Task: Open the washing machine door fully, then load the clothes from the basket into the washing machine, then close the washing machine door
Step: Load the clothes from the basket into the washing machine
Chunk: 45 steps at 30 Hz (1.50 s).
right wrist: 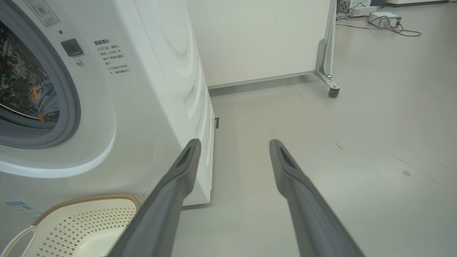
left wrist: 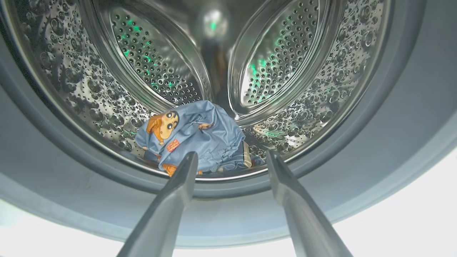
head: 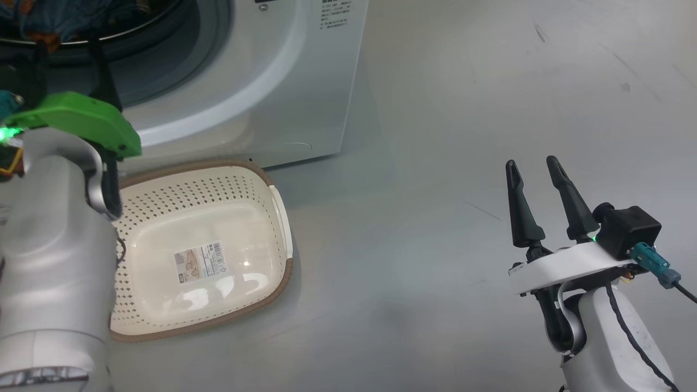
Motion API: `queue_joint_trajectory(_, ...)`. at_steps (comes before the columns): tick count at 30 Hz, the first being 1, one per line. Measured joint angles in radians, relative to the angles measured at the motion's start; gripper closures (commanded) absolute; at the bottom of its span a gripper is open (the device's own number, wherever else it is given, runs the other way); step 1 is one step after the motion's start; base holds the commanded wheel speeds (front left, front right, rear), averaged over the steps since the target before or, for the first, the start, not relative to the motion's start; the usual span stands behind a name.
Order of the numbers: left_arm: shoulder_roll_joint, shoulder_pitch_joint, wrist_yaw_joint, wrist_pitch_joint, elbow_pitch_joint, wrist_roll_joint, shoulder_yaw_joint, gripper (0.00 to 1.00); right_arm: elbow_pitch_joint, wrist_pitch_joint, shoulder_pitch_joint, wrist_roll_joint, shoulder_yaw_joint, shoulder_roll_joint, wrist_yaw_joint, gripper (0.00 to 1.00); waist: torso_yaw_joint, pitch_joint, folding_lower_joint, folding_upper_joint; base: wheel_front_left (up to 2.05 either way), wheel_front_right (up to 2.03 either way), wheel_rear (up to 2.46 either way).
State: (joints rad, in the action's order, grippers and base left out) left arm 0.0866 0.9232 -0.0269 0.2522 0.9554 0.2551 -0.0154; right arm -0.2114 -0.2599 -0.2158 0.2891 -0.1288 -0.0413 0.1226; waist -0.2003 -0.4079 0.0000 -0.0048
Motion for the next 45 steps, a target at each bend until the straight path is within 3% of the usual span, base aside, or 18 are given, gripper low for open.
queue_joint_trajectory(13,-0.048,-0.230,-0.018,0.000,-0.159,-0.021,-0.026,0.00,-0.004,0.000,0.072,-0.015,0.058,0.000,0.000,0.00,0.058,0.104,0.0000,0.0000,0.00,0.00,0.00)
queue_joint_trajectory(22,-0.052,-0.411,-0.027,0.000,-0.284,-0.053,-0.065,0.00,-0.011,0.000,0.106,-0.032,0.051,0.000,0.000,0.00,0.111,0.177,0.0000,0.0000,0.00,0.00,0.00)
queue_joint_trajectory(45,-0.053,-0.793,-0.001,0.000,-0.582,-0.051,-0.061,0.00,-0.008,0.000,0.187,-0.045,0.045,0.001,0.000,0.00,0.148,0.327,0.0000,0.0000,0.00,0.00,0.00)
